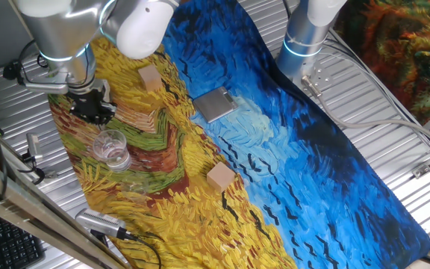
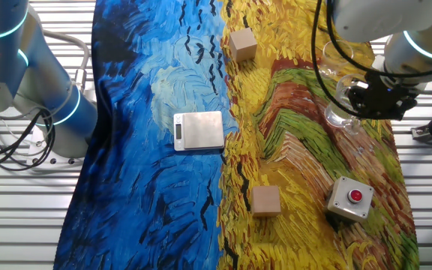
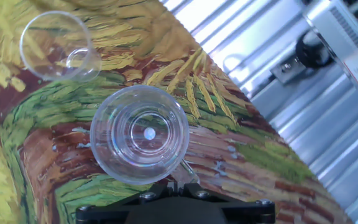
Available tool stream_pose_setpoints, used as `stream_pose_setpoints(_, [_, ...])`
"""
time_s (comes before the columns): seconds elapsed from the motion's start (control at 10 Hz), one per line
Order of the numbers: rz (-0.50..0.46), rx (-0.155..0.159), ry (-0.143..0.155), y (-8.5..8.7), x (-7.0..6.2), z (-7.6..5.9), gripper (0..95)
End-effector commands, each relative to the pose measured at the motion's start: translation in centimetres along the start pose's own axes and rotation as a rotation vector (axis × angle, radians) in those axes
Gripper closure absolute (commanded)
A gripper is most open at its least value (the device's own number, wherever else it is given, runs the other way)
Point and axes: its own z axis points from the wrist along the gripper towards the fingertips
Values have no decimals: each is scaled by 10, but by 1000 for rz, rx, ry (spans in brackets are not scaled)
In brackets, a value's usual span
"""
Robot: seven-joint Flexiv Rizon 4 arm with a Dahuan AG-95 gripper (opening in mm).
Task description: Pour the water from one cup into another empty cup
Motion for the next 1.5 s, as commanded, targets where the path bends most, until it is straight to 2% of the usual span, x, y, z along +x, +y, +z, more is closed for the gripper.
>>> stream_pose_setpoints(0.1, [-88,-4,-5,-3,-4,1,950])
stream_pose_setpoints(0.2, [-133,-5,-5,-3,-6,2,950])
stream_pose_setpoints(0.5, [-187,-7,0,-3,-6,2,950])
stream_pose_setpoints(0.7, [-217,-4,12,-3,-6,2,950])
stream_pose_setpoints(1.0, [-284,2,47,-3,-5,2,950])
stream_pose_setpoints(1.5, [-306,1,48,-3,-5,3,950])
